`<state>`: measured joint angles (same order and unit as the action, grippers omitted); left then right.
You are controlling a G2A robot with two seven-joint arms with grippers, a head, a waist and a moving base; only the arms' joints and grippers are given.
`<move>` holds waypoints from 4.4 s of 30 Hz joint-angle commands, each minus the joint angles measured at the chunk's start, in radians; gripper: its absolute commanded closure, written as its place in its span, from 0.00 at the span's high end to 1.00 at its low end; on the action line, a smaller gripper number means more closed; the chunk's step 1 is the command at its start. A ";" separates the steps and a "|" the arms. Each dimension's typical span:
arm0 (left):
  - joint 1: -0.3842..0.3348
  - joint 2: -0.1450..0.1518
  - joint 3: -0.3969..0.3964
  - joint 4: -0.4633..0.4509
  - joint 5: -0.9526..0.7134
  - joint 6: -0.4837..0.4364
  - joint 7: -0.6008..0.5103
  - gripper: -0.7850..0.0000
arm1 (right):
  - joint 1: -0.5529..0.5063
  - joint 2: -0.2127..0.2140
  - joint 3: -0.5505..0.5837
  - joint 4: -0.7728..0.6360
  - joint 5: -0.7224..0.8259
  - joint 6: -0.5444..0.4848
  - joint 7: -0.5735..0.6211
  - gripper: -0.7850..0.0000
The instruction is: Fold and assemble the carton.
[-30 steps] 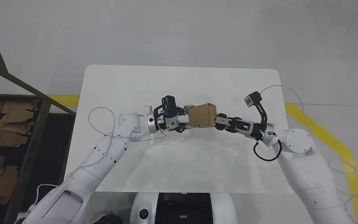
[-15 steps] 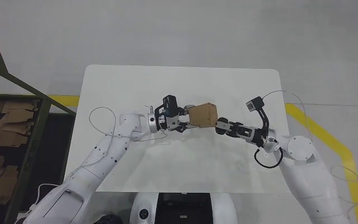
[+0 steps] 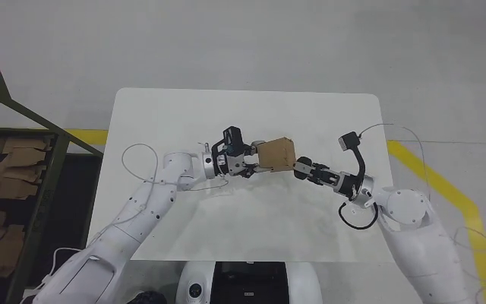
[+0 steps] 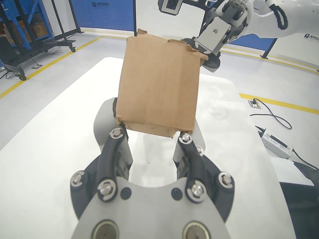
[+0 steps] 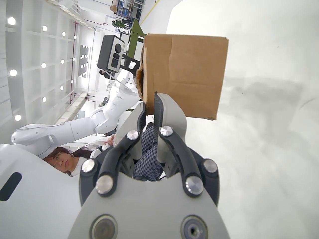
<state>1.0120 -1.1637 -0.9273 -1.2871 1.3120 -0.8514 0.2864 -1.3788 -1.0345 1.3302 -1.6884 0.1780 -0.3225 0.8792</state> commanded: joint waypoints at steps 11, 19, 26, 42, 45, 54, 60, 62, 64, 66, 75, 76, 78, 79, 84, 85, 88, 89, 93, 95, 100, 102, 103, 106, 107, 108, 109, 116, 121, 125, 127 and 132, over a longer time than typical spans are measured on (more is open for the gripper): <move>-0.004 -0.005 0.003 0.003 -0.010 0.006 -0.030 0.38 | -0.007 0.005 0.012 -0.046 -0.046 0.031 -0.020 0.00; -0.003 -0.008 0.004 0.007 -0.007 0.028 -0.053 0.38 | 0.019 0.004 0.000 -0.040 -0.053 0.046 -0.030 0.00; -0.002 -0.010 0.005 0.004 0.000 0.044 -0.066 0.34 | 0.036 0.002 -0.015 -0.039 -0.064 0.065 -0.039 0.00; -0.003 -0.013 0.001 -0.006 -0.001 0.053 -0.103 0.32 | 0.073 0.000 -0.044 -0.027 -0.073 0.096 -0.034 0.00; -0.004 -0.014 0.002 -0.006 -0.003 0.052 -0.112 0.32 | 0.076 -0.001 -0.049 -0.024 -0.075 0.094 -0.033 0.00; -0.009 -0.018 0.006 -0.003 -0.018 0.051 -0.133 0.32 | 0.080 -0.002 -0.059 -0.012 -0.074 0.088 -0.036 0.00; -0.009 -0.019 0.005 0.000 -0.027 0.047 -0.142 0.33 | 0.085 -0.002 -0.056 0.005 -0.079 0.093 -0.059 0.00; -0.008 -0.019 0.003 0.001 -0.032 0.044 -0.146 0.32 | 0.086 -0.002 -0.055 0.008 -0.082 0.095 -0.064 0.00; -0.006 -0.019 0.001 0.002 -0.038 0.039 -0.151 0.32 | 0.084 -0.002 -0.054 0.011 -0.082 0.094 -0.067 0.00; -0.006 -0.018 0.000 0.004 -0.041 0.031 -0.163 0.31 | 0.081 -0.002 -0.053 0.016 -0.077 0.092 -0.067 0.00; 0.003 -0.005 -0.029 -0.014 -0.024 0.001 -0.244 0.22 | 0.072 -0.005 -0.067 0.074 -0.042 0.077 -0.067 0.00; 0.004 -0.004 -0.031 -0.018 -0.023 -0.002 -0.252 0.22 | 0.072 -0.006 -0.069 0.080 -0.039 0.075 -0.067 0.00; 0.007 -0.001 -0.035 -0.027 -0.021 -0.011 -0.278 0.22 | 0.072 -0.007 -0.078 0.098 -0.030 0.070 -0.063 0.00; 0.008 0.000 -0.035 -0.031 -0.019 -0.018 -0.292 0.22 | 0.072 -0.008 -0.083 0.107 -0.026 0.067 -0.063 0.00; 0.006 0.004 -0.029 -0.035 -0.025 -0.057 -0.366 0.25 | 0.072 -0.013 -0.109 0.143 -0.007 0.054 -0.054 0.00; 0.003 0.004 -0.027 -0.035 -0.026 -0.063 -0.382 0.25 | 0.072 -0.014 -0.113 0.149 -0.003 0.052 -0.051 0.00; -0.002 0.004 -0.018 -0.033 -0.031 -0.068 -0.420 0.26 | 0.072 -0.017 -0.129 0.162 0.000 0.048 -0.046 0.00; -0.003 0.003 -0.016 -0.030 -0.036 -0.068 -0.431 0.26 | 0.071 -0.018 -0.134 0.165 0.001 0.048 -0.046 0.00; -0.010 0.002 -0.011 -0.029 -0.053 -0.066 -0.459 0.25 | 0.068 -0.020 -0.149 0.177 0.000 0.047 -0.043 0.00; -0.013 0.003 -0.012 -0.027 -0.060 -0.068 -0.474 0.26 | 0.065 -0.020 -0.150 0.182 -0.001 0.050 -0.037 0.00; -0.018 0.006 -0.019 -0.029 -0.074 -0.074 -0.510 0.27 | 0.045 -0.017 -0.148 0.180 -0.005 0.057 -0.029 0.00; -0.020 0.007 -0.018 -0.031 -0.080 -0.081 -0.531 0.29 | 0.037 -0.016 -0.148 0.177 -0.003 0.061 -0.026 0.00; -0.021 0.008 -0.018 -0.031 -0.081 -0.084 -0.539 0.29 | 0.036 -0.016 -0.148 0.177 -0.002 0.063 -0.024 0.00; -0.024 0.009 -0.014 -0.029 -0.090 -0.094 -0.563 0.30 | 0.031 -0.016 -0.150 0.178 0.002 0.068 -0.015 0.00; -0.026 0.009 -0.013 -0.026 -0.093 -0.094 -0.570 0.31 | 0.030 -0.016 -0.151 0.179 0.003 0.068 -0.012 0.00; -0.027 0.009 -0.012 -0.023 -0.097 -0.096 -0.576 0.31 | 0.030 -0.016 -0.152 0.180 0.004 0.069 -0.010 0.00; -0.029 0.009 -0.010 -0.021 -0.101 -0.097 -0.580 0.31 | 0.029 -0.016 -0.152 0.182 0.004 0.069 -0.010 0.00; -0.036 0.009 -0.004 -0.016 -0.121 -0.097 -0.594 0.32 | 0.016 -0.011 -0.121 0.192 0.033 0.056 -0.015 0.06; -0.044 0.012 -0.026 -0.015 -0.150 -0.081 -0.569 0.33 | -0.023 -0.002 -0.067 0.171 0.082 0.019 -0.019 0.07; -0.048 0.014 -0.050 -0.018 -0.176 -0.063 -0.531 0.33 | -0.061 0.005 0.014 0.160 0.127 -0.027 -0.097 0.11; -0.048 0.015 -0.058 -0.021 -0.186 -0.051 -0.511 0.33 | -0.076 0.009 0.057 0.165 0.131 -0.035 -0.138 0.12; -0.067 0.004 -0.049 0.001 -0.219 -0.005 -0.469 0.38 | -0.076 0.014 0.114 0.214 0.165 0.000 -0.156 0.10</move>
<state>0.9523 -1.1557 -0.9827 -1.2962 1.0993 -0.8721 -0.1878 -1.4575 -1.0208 1.4386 -1.4856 0.3370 -0.3325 0.7183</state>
